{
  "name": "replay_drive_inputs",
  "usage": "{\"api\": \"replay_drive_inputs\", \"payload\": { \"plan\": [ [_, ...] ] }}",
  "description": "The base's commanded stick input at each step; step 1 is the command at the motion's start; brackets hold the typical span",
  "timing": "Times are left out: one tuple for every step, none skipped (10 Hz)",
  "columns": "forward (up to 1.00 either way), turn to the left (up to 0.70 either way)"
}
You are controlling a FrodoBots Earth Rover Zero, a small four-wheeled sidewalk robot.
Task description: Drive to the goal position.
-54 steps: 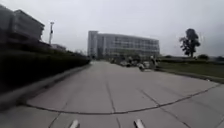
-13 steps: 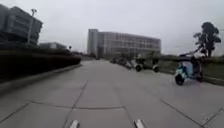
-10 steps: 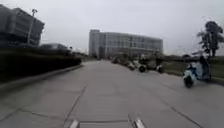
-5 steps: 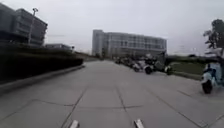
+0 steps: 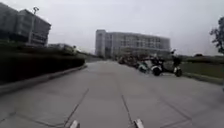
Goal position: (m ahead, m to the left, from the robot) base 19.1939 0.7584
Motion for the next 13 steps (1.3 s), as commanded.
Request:
{"api": "replay_drive_inputs", "payload": {
  "plan": [
    [0.00,0.00],
    [0.00,0.00],
    [0.00,0.00],
    [0.00,0.00],
    [0.00,0.00],
    [0.32,0.00],
    [1.00,0.00],
    [1.00,0.00],
    [1.00,0.00],
    [1.00,0.00],
    [1.00,0.00],
    [1.00,0.00],
    [1.00,0.00]
  ]
}}
